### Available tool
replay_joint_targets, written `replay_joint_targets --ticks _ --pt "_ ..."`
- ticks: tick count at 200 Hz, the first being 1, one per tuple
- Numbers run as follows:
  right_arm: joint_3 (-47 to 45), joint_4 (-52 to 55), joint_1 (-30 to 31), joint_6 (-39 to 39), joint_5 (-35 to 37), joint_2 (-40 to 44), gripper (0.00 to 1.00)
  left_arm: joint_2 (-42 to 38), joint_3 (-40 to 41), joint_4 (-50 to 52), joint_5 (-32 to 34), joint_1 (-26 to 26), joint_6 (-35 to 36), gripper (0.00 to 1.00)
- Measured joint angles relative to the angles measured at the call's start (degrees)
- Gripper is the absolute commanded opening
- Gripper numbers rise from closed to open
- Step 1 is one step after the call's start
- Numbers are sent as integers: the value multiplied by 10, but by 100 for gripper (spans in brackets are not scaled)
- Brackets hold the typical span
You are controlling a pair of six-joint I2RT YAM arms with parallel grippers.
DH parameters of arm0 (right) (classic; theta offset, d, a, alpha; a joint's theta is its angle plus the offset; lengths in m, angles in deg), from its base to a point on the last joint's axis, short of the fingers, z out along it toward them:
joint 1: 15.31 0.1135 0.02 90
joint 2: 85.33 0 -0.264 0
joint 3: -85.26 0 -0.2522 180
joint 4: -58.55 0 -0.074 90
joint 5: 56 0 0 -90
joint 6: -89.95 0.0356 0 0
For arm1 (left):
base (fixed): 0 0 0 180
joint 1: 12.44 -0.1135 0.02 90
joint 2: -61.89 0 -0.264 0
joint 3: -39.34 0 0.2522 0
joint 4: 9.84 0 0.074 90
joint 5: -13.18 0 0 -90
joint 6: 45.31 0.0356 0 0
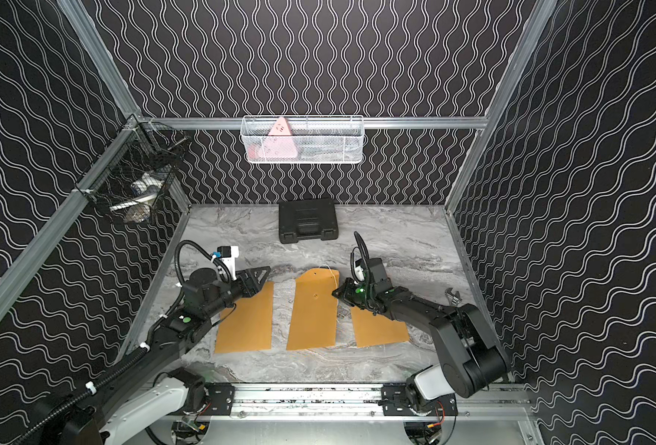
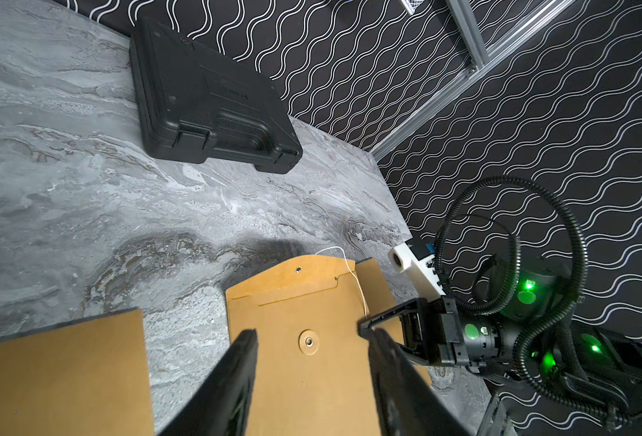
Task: Open the file bag
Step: Place the file bag at the center of the board.
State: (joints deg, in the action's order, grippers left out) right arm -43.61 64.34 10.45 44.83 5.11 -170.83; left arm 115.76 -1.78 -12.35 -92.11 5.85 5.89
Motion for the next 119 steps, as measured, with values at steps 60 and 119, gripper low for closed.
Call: replay_joint_targets --ticks 60,119 --pt "14 -11 0 0 -11 -33 0 3 0 0 0 -1 0 51" --pt "19 -13 5 -7 -19 -53 0 7 0 -1 -2 -3 0 51"
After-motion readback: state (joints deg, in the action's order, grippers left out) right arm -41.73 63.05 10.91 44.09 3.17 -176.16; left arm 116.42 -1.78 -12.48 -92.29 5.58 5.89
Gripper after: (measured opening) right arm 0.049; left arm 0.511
